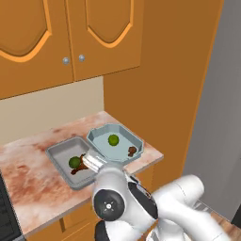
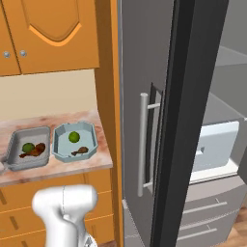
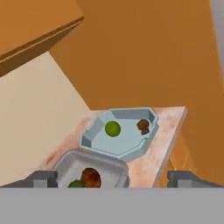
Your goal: Place one lime and one chicken drumstick in each tupperware on the nearby counter, to pack two identical lunches.
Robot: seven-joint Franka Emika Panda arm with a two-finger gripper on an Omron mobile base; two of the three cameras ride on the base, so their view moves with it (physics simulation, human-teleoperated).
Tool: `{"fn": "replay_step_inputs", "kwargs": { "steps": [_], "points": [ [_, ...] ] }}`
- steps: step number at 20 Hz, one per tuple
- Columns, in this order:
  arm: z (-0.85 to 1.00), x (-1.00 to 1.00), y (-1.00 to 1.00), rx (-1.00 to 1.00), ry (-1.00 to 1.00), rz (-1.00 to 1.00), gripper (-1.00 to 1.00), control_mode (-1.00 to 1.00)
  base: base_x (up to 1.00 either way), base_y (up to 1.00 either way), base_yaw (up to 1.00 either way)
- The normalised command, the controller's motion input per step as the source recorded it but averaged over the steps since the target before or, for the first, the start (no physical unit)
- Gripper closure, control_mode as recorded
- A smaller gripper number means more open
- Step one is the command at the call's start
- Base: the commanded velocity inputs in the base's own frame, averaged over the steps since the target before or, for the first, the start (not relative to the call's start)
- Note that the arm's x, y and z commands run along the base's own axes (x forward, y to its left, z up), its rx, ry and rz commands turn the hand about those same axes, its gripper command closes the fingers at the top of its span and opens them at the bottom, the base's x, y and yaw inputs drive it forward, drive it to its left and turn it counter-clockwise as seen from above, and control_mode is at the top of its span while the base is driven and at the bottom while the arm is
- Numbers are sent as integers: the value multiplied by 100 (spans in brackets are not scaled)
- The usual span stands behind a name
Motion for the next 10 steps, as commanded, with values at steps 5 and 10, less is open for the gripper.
{"fn": "replay_step_inputs", "kwargs": {
  "steps": [5, 10],
  "points": [
    [3, -97, -3, 2, -67, 5, -100, -100, 0, 0, 0],
    [0, -35, -62, 33, -15, -1, -100, -100, 0, 0, 0]
  ]
}}
